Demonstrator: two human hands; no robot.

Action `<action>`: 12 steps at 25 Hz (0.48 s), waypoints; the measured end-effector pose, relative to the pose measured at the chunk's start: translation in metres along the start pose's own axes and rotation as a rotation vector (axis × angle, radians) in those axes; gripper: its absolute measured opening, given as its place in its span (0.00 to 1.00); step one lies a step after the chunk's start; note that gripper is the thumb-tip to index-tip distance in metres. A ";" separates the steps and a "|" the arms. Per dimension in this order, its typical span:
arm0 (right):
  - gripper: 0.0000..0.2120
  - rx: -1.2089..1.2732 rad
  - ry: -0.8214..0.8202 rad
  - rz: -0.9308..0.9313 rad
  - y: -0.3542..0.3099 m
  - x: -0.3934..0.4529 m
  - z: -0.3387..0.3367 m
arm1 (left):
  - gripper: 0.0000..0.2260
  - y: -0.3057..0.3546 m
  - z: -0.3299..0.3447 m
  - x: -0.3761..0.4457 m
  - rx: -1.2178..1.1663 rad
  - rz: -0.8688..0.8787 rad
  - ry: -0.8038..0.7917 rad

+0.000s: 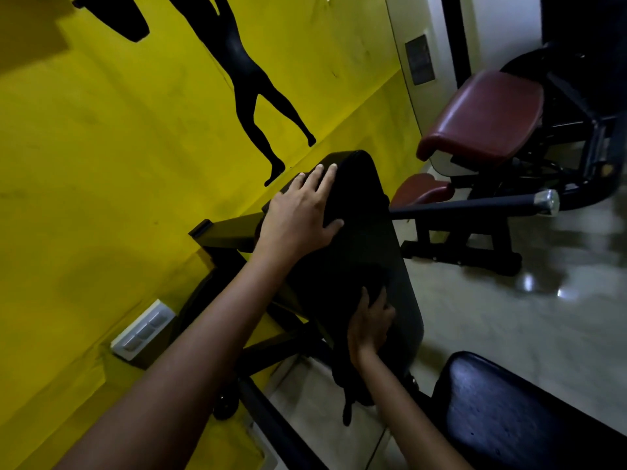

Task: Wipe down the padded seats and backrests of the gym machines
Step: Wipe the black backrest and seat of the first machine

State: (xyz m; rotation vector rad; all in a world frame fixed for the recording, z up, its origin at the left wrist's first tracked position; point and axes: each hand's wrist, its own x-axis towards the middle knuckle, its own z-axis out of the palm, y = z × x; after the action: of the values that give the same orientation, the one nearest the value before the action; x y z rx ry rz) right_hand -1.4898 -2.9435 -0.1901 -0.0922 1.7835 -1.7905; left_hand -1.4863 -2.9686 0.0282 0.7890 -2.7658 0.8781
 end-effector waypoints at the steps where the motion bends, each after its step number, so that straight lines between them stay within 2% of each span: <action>1: 0.29 -0.029 0.028 -0.190 -0.009 -0.010 0.002 | 0.40 0.002 0.003 -0.001 0.016 -0.007 0.032; 3: 0.33 -0.037 0.075 -0.492 -0.011 -0.024 0.001 | 0.41 0.006 0.007 -0.003 0.045 -0.004 0.059; 5: 0.34 -0.023 0.072 -0.572 0.002 -0.015 -0.002 | 0.41 0.007 0.007 -0.004 0.053 0.001 0.068; 6: 0.33 -0.005 0.072 -0.507 0.008 0.001 -0.005 | 0.41 0.006 0.006 -0.004 0.047 0.001 0.062; 9: 0.27 0.013 0.051 -0.049 0.008 0.055 -0.018 | 0.41 0.005 0.003 -0.002 0.036 0.008 0.050; 10: 0.26 -0.013 0.047 0.013 0.001 0.061 -0.020 | 0.40 0.007 0.003 -0.002 0.034 0.008 0.050; 11: 0.28 -0.034 0.050 -0.010 -0.008 0.060 -0.020 | 0.40 0.007 0.003 -0.003 0.036 0.009 0.049; 12: 0.34 -0.042 0.066 -0.115 -0.019 0.054 -0.017 | 0.40 0.007 0.004 -0.003 0.043 0.010 0.053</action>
State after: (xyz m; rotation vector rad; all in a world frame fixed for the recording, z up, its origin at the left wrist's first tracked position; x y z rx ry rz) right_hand -1.5486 -2.9544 -0.1938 -0.1570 1.8974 -1.8560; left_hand -1.4870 -2.9645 0.0205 0.7483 -2.7160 0.9492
